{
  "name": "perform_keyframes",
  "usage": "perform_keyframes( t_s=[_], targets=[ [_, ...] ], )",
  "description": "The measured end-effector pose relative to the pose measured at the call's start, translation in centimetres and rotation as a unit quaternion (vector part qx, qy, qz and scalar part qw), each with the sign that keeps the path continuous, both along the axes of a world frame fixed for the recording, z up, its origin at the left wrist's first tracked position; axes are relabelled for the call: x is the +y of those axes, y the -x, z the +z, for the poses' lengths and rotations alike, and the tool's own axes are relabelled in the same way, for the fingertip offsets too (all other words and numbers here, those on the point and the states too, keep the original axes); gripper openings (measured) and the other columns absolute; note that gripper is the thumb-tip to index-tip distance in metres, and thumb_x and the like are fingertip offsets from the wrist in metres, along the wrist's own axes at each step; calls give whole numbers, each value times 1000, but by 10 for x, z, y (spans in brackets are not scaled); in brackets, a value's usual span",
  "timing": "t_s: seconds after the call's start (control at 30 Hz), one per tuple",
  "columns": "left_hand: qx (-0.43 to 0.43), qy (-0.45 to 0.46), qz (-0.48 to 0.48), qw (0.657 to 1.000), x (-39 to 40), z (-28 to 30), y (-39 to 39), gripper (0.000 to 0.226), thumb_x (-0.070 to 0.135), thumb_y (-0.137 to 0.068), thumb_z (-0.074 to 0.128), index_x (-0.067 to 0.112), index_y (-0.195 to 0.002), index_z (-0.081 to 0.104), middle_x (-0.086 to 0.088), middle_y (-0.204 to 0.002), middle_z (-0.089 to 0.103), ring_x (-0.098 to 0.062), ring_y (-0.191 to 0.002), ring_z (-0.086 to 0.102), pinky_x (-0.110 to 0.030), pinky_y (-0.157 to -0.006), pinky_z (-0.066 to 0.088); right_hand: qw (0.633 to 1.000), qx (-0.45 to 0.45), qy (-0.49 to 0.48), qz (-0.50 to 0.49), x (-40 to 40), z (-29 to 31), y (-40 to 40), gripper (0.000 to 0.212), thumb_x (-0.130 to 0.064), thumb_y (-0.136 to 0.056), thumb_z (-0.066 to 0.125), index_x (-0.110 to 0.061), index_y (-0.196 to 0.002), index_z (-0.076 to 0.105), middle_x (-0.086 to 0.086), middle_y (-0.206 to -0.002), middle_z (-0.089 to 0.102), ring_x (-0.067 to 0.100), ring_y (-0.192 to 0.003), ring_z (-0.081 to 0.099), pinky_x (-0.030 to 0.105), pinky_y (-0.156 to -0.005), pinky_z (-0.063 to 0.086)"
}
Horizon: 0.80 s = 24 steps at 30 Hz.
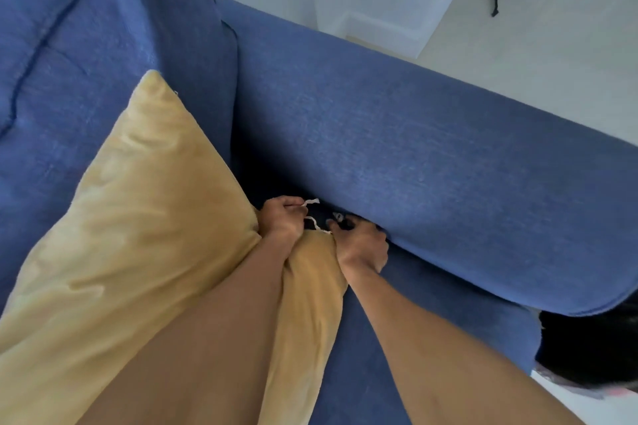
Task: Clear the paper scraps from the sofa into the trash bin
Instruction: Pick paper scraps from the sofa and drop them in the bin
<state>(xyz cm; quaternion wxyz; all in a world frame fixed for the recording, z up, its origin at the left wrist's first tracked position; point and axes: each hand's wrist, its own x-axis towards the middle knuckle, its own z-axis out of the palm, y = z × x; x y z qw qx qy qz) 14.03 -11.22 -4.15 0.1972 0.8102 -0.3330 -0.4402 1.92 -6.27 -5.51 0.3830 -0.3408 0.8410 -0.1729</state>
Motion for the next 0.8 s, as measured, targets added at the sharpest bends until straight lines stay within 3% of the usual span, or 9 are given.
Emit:
perform_keyframes(
  t_s=[0.03,0.1,0.23,0.37,0.47,0.57,0.63,0.7,0.8],
  targets=[
    [5,-5,0,1000,-3,-6,-1,16,4,-98,73,12,-109,79,-7,-111,81,-24,-103,77,-34,-97,62,1000,19,-9,-9,-5,-6,-4,39,-56,-90,74,-23,-109,80,13,-114,77,36,-108,72,40,-86,58],
    [11,-7,6,1000,-7,-14,-2,15,4,-96,74,13,-106,80,-8,-111,82,-25,-107,76,-37,-105,58,998,41,-18,-39,-11,-16,-10,40,-53,-93,72,-16,-106,79,16,-112,76,38,-106,72,40,-84,57],
    [18,3,8,1000,-7,-14,0,13,8,-96,76,15,-105,81,-5,-108,83,-25,-105,78,-38,-106,58,996,16,2,-83,-8,-19,-11,30,-44,-92,74,-18,-105,81,12,-109,78,35,-105,72,36,-86,55],
    [31,13,-15,999,8,10,7,12,12,-96,78,18,-106,82,0,-102,83,-23,-105,77,-35,-107,56,988,-41,100,-109,19,7,3,7,-31,-84,84,-24,-85,85,-2,-87,82,23,-84,75,28,-79,53],
    [45,25,-82,995,34,52,35,12,17,-95,80,23,-105,83,15,-88,77,-4,-90,72,-20,-100,54,973,-96,137,-159,64,50,42,3,-24,-84,85,-22,-86,85,-9,-86,81,10,-78,73,28,-81,56],
    [46,49,-151,986,64,92,64,13,21,-94,81,25,-106,84,20,-82,75,11,-82,65,3,-77,44,956,-150,135,-212,106,80,85,0,-26,-85,83,-26,-85,83,-14,-82,79,-2,-74,69,22,-79,54],
    [46,42,-171,983,68,93,65,13,21,-94,80,26,-106,84,16,-85,79,1,-87,72,-5,-86,49,948,-188,110,-231,110,78,96,4,-34,-83,83,-30,-83,82,-15,-80,77,-1,-74,69,24,-76,56],
    [93,26,-193,976,85,102,80,13,18,-94,79,25,-104,84,10,-89,83,-8,-88,75,-19,-84,53,942,-205,95,-249,124,88,116,8,-39,-79,81,-32,-81,80,-13,-79,77,10,-67,66,33,-71,59],
    [127,0,-266,956,131,129,134,11,22,-91,79,31,-98,81,7,-85,84,-2,-81,74,-24,-82,53,934,-185,117,-280,170,114,170,7,-36,-77,82,-31,-82,80,-17,-76,76,9,-65,66,39,-69,60]
  ],
)
